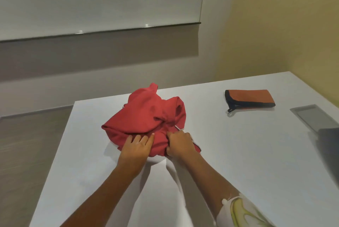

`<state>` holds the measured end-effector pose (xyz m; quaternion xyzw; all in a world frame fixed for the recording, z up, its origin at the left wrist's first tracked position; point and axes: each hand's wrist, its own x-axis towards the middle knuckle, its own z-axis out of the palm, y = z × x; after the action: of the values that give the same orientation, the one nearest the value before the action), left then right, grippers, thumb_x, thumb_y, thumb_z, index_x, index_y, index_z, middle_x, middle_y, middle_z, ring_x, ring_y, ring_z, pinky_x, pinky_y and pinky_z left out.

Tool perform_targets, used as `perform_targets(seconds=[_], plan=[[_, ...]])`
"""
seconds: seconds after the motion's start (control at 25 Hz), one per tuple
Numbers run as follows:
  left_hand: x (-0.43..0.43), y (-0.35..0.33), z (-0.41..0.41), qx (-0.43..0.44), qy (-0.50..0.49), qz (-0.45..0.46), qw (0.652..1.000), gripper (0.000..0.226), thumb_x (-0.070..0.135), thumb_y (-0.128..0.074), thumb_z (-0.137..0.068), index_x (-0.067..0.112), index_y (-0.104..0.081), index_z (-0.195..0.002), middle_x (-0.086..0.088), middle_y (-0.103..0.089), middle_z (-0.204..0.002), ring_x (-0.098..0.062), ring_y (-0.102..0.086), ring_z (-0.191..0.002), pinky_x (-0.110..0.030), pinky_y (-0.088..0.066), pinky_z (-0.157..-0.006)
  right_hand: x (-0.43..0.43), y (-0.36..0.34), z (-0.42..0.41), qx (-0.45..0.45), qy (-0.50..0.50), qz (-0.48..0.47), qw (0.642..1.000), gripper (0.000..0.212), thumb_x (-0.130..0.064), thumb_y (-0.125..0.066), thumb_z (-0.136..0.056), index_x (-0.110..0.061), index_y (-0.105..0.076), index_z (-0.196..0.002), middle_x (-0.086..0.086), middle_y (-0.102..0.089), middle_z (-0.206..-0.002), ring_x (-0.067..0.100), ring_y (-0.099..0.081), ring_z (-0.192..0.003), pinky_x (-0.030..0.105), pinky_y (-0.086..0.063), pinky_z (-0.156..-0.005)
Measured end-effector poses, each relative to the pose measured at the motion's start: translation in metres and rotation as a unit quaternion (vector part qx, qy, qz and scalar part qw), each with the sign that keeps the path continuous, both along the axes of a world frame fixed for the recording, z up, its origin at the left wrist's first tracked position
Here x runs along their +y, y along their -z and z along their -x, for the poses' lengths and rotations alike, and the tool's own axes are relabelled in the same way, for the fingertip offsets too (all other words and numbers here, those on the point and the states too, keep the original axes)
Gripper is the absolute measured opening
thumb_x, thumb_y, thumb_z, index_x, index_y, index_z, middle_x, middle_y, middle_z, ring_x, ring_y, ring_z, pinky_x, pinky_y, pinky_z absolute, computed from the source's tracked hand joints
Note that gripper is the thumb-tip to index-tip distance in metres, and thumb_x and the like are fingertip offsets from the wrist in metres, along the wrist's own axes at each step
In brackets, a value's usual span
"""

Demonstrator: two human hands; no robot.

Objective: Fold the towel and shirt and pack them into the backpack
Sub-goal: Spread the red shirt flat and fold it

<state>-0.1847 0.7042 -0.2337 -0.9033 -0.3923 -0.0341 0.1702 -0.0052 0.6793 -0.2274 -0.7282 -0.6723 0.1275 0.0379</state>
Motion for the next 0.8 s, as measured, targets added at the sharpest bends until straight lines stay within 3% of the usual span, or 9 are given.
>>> perform_targets(seconds=[0.12, 0.28, 0.44, 0.6, 0.8], plan=[[-0.042, 0.022, 0.019, -0.077, -0.012, 0.017, 0.997, 0.065, 0.008, -0.089, -0.047, 0.014, -0.074, -0.11, -0.004, -0.062, -0.068, -0.024, -0.055, -0.055, -0.032, -0.047, -0.054, -0.034, 0.007, 0.015, 0.038, 0.011, -0.012, 0.999, 0.022, -0.025, -0.054, -0.079, -0.013, -0.063, -0.096, 0.008, -0.068, -0.094, 0.032, -0.064, -0.085, 0.037, -0.051, -0.085], [-0.096, 0.018, 0.026, -0.117, -0.038, 0.071, 0.99, 0.076, 0.0, -0.085, -0.037, 0.019, -0.075, -0.11, -0.002, -0.062, -0.067, -0.023, -0.055, -0.052, -0.03, -0.045, -0.049, -0.082, 0.005, 0.03, 0.043, 0.025, 0.049, 0.998, 0.028, -0.034, -0.056, -0.084, -0.015, -0.063, -0.104, 0.008, -0.07, -0.097, 0.03, -0.065, -0.088, 0.033, -0.05, -0.078], [-0.143, 0.012, 0.043, -0.132, 0.004, 0.082, 0.988, 0.073, -0.003, -0.066, -0.044, 0.02, -0.073, -0.113, -0.003, -0.064, -0.071, -0.022, -0.053, -0.053, -0.03, -0.045, -0.05, -0.132, -0.001, 0.04, 0.046, 0.039, 0.094, 0.994, 0.038, -0.037, -0.06, -0.083, -0.015, -0.06, -0.114, 0.01, -0.07, -0.104, 0.033, -0.065, -0.094, 0.035, -0.05, -0.08], [-0.182, 0.01, 0.064, -0.108, 0.041, 0.122, 0.986, 0.075, 0.001, -0.072, -0.044, 0.018, -0.072, -0.117, -0.005, -0.073, -0.091, -0.023, -0.063, -0.064, -0.032, -0.049, -0.058, -0.178, -0.004, 0.05, 0.071, 0.066, 0.112, 0.989, 0.041, -0.034, -0.062, -0.082, -0.013, -0.059, -0.117, 0.013, -0.069, -0.105, 0.034, -0.064, -0.095, 0.035, -0.05, -0.077], [-0.19, -0.017, 0.084, -0.135, 0.059, 0.092, 0.985, 0.052, 0.006, -0.052, -0.059, 0.02, -0.071, -0.105, -0.001, -0.068, -0.095, -0.025, -0.063, -0.077, -0.041, -0.044, -0.082, -0.21, -0.015, 0.057, 0.108, 0.062, 0.178, 0.976, 0.065, -0.036, -0.07, -0.072, -0.011, -0.051, -0.128, 0.017, -0.064, -0.112, 0.035, -0.06, -0.101, 0.037, -0.052, -0.084]])
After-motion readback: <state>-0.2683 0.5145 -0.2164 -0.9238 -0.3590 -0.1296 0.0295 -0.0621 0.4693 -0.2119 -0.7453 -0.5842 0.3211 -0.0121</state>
